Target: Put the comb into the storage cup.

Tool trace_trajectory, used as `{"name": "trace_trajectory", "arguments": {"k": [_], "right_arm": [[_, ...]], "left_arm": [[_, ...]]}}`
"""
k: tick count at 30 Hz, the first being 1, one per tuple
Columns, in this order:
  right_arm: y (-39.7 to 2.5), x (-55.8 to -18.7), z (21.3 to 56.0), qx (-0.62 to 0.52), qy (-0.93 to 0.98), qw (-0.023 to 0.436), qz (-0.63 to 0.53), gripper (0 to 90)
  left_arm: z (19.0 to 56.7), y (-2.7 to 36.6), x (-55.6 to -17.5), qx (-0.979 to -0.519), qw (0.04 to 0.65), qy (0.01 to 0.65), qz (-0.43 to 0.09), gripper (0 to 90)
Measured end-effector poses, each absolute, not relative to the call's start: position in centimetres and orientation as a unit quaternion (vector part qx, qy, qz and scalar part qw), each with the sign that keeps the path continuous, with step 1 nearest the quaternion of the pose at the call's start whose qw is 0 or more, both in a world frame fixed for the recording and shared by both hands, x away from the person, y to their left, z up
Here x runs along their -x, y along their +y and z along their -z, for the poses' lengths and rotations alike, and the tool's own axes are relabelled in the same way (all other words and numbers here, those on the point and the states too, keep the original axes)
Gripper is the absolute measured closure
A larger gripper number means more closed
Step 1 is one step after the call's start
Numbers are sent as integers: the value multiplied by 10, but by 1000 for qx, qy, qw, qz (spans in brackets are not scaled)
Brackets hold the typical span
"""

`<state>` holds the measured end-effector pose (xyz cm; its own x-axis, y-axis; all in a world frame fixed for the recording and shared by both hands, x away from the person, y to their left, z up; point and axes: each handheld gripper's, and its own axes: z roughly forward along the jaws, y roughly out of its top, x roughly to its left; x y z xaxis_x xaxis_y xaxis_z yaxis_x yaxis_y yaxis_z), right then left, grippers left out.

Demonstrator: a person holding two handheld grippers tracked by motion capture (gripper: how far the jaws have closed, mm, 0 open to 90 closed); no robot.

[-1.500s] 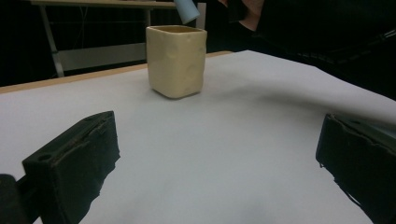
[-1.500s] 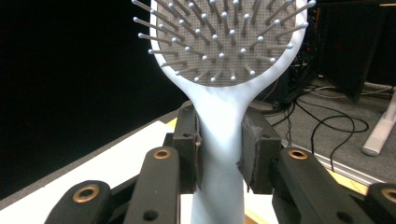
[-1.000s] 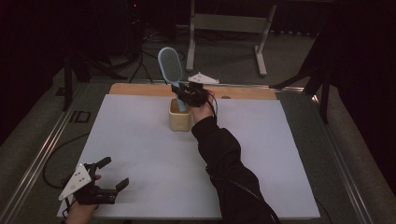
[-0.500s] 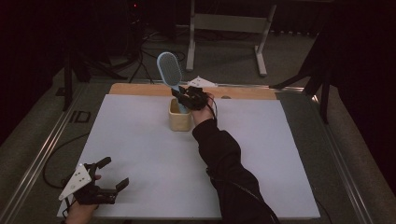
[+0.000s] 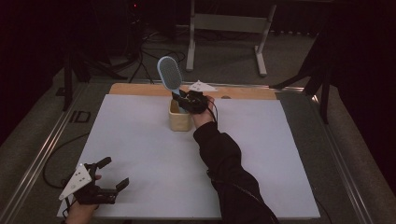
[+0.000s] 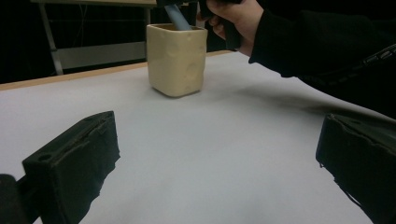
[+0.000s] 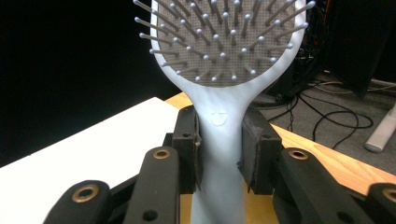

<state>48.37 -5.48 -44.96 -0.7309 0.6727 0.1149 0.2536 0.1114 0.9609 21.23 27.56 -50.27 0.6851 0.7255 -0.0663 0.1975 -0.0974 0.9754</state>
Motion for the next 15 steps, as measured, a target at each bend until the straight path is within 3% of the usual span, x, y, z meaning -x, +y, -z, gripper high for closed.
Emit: {"name": "trace_trajectory", "arguments": {"k": [11,15], "right_arm": [[-58,-481,456,-324,723,188,-581,682],[-57,-479,456,-322,723,205,-576,584]], "left_arm": [[503,276,-213,-707,586,328,-223,0],[503,276,-213,-707,585,328,-223,0]]}}
